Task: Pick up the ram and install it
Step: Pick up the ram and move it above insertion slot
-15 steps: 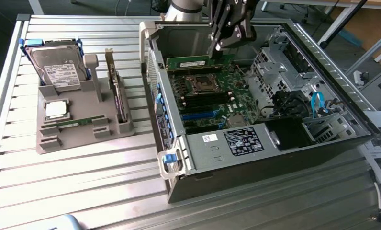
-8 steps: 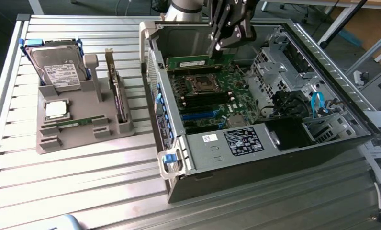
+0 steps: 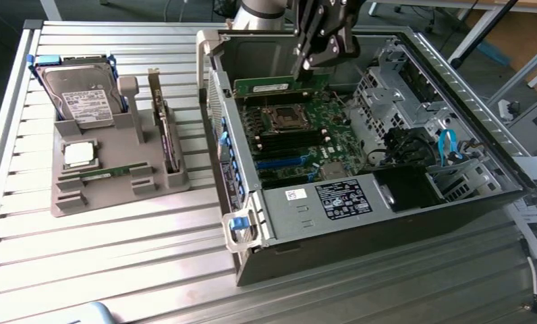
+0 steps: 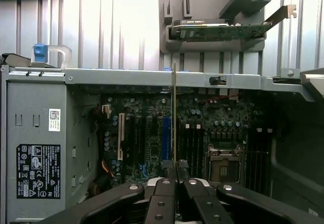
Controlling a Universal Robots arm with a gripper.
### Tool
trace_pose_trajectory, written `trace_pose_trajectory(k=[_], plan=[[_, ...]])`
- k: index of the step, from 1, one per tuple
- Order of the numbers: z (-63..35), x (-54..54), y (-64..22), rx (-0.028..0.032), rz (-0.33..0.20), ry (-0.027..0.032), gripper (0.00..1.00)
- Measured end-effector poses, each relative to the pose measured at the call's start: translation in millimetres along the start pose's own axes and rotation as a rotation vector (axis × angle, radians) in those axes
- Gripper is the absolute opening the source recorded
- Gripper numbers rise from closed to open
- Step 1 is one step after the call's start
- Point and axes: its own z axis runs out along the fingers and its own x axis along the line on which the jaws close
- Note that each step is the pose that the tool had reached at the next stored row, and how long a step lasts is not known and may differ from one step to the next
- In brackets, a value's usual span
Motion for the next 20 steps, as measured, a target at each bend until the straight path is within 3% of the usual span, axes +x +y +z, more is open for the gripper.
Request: trace_pose_trajectory(k=[3,8,15,20], plan=[[-0.1,0.1,0.0,0.0003,0.000,-0.0101,0.12],[0.2,0.1,-0.3,0.0006,0.003,-0.0142,0.12],[0.3,0.2,-0.6,0.0000,0.006,-0.0148,0.12],[0.3,0.3,-3.4,-0.0109,0.007,-0.0150,0.12]])
